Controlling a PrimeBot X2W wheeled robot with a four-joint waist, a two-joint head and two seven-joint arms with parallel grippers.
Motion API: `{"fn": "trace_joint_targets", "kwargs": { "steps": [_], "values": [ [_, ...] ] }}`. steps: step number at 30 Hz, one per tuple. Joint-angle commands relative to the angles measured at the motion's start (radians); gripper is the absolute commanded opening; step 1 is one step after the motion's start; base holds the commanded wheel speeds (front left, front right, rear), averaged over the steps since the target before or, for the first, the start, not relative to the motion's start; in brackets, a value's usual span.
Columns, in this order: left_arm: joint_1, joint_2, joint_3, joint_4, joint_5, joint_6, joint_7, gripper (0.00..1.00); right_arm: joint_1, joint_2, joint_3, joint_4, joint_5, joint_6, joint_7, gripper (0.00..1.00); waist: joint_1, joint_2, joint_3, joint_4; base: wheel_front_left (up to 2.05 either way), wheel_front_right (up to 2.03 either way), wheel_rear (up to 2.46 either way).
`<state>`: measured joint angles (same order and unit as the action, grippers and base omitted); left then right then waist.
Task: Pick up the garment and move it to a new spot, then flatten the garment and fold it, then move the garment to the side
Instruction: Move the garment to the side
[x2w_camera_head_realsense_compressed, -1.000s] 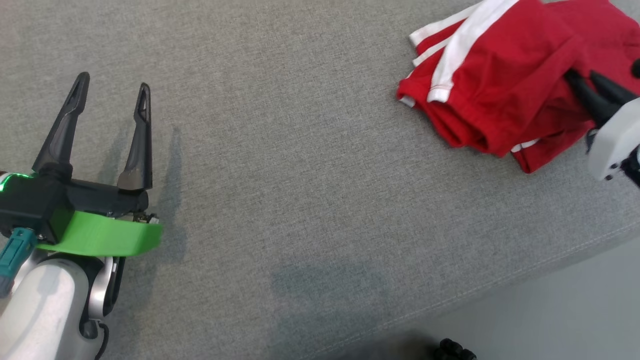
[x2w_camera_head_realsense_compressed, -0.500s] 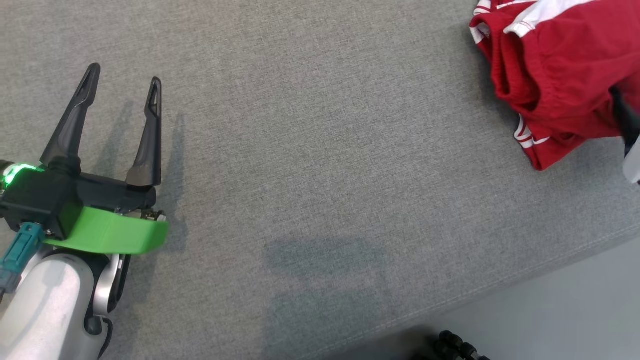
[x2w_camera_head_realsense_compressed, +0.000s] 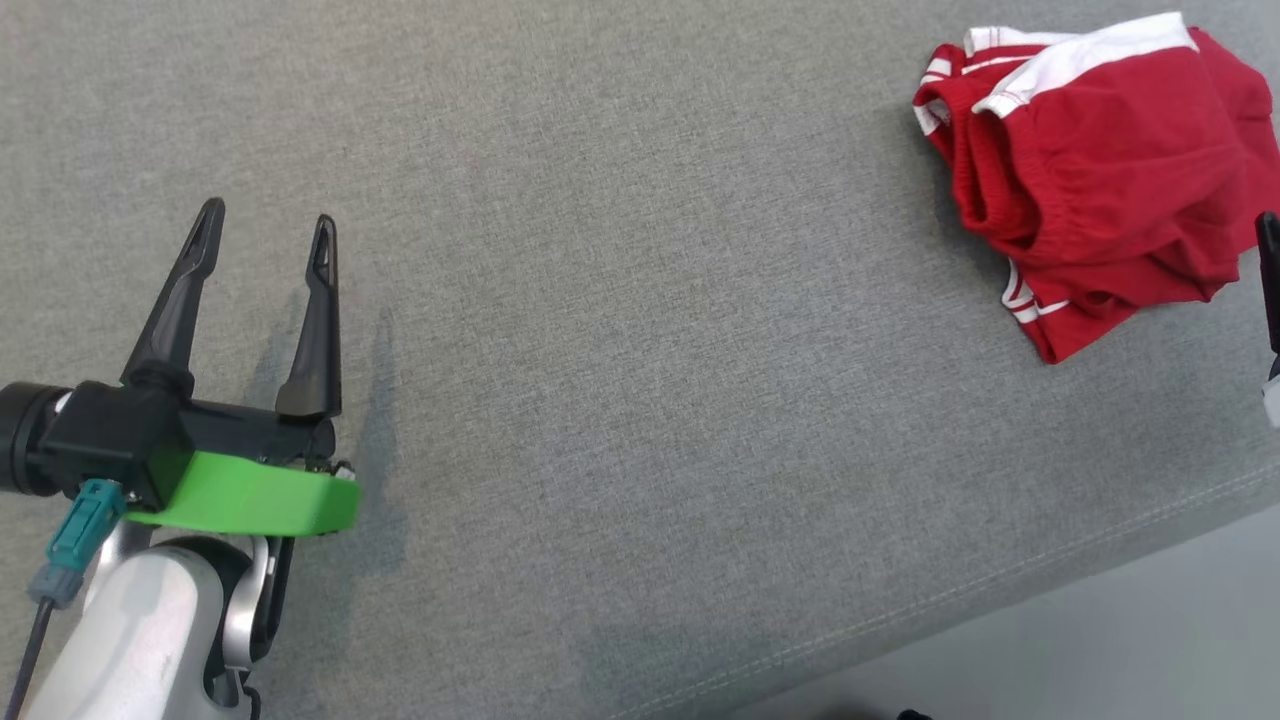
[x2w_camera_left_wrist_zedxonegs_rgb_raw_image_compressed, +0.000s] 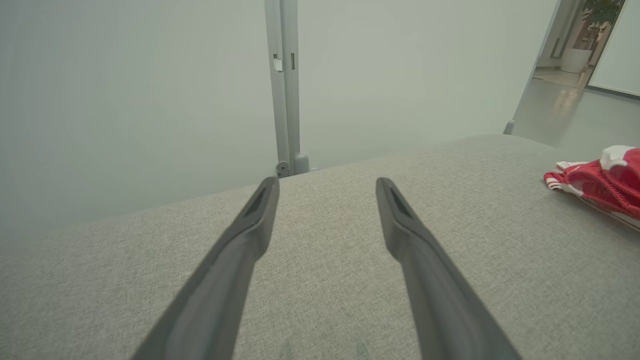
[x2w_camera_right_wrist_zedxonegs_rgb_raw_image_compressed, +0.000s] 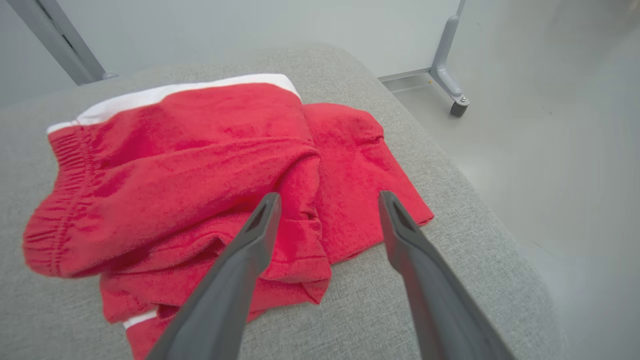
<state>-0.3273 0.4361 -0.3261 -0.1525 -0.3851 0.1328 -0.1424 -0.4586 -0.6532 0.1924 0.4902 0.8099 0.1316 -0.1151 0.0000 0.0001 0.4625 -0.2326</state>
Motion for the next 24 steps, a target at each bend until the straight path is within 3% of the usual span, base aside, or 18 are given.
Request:
{"fn": "trace_joint_targets", "kwargs": {
  "steps": [1, 7, 12, 19, 24],
  "values": [
    [0.027, -0.008, 0.003, 0.008, -0.014, 0.012, -0.01, 1.0, 0.041, 0.021, -0.038, -0.046, 0.009, -0.002, -0.038, 1.0, 0.0, -0.0001, -0.069, -0.001, 0.0, 0.0, 0.0],
    [0.072, -0.024, 0.009, 0.018, -0.031, 0.033, -0.021, 1.0, 0.121, 0.084, -0.115, -0.199, -0.068, -0.002, -0.101, 1.0, 0.0, -0.0001, -0.138, 0.019, 0.0, 0.0, 0.0],
    [0.099, -0.033, 0.011, 0.028, -0.043, 0.045, -0.029, 1.0, 0.155, 0.181, -0.15, -0.32, -0.159, -0.001, -0.103, 1.0, 0.0, -0.0001, -0.18, 0.062, 0.0, 0.0, 0.0],
    [0.135, -0.058, 0.006, 0.054, -0.068, 0.056, -0.045, 1.0, 0.17, 0.317, -0.118, -0.415, -0.277, -0.001, -0.065, 1.0, 0.0, -0.0001, -0.226, 0.152, 0.0, 0.0, 0.0],
    [0.166, -0.072, 0.009, 0.081, -0.087, 0.062, -0.063, 1.0, 0.182, 0.371, -0.075, -0.425, -0.34, -0.001, -0.052, 1.0, 0.0, -0.0001, -0.259, 0.217, 0.0, 0.0, 0.0]
  ]
}}
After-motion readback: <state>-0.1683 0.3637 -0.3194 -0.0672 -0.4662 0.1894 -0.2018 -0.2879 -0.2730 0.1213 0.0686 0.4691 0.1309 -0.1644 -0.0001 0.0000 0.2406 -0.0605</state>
